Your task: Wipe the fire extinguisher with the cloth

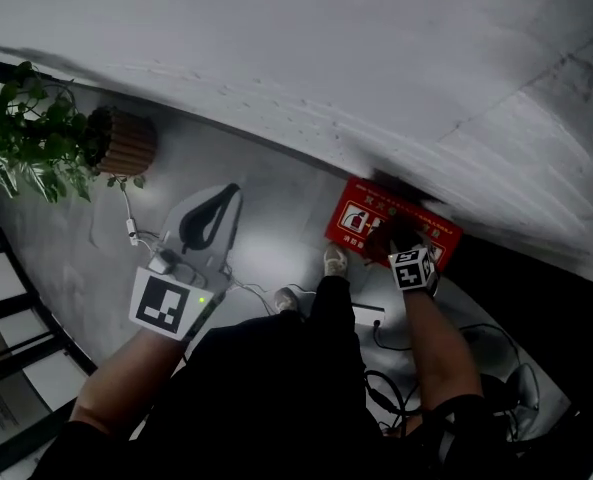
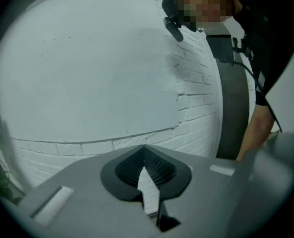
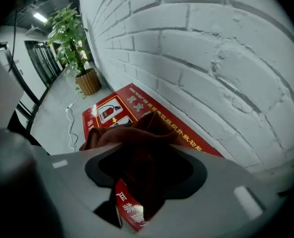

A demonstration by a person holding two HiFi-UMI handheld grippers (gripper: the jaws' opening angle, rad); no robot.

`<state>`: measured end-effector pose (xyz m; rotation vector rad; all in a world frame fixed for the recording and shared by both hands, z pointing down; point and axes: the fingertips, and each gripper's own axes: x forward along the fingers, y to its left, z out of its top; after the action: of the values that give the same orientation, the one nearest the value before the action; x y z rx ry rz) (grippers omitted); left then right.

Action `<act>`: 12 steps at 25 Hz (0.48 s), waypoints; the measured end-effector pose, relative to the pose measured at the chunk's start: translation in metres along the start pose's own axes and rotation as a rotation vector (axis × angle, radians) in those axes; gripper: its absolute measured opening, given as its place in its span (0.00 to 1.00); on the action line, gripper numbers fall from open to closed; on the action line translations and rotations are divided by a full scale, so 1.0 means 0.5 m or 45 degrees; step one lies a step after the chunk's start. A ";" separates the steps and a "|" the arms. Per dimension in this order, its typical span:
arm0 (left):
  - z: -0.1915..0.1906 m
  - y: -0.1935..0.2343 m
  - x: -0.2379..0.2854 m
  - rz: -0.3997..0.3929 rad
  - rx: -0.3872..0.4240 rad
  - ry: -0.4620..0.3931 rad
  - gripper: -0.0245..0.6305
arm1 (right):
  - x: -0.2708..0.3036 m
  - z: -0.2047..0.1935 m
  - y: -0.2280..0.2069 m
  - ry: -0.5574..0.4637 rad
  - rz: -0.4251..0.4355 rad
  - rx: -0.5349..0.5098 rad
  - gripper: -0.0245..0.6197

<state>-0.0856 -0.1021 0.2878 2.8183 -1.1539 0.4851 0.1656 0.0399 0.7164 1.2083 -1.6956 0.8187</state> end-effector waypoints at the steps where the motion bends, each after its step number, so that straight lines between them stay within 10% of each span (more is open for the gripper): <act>1: -0.003 0.010 -0.009 0.017 0.004 0.009 0.04 | 0.004 -0.003 0.001 0.012 -0.014 -0.011 0.38; 8: -0.022 0.043 -0.031 0.070 -0.011 0.030 0.04 | 0.022 0.000 -0.002 0.069 -0.053 -0.101 0.36; 12: -0.036 0.044 -0.035 0.076 -0.062 0.022 0.04 | 0.025 0.055 0.026 0.036 0.021 -0.226 0.17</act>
<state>-0.1172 -0.1030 0.2980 2.7400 -1.2325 0.4777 0.1438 0.0154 0.7164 1.0586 -1.7184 0.6762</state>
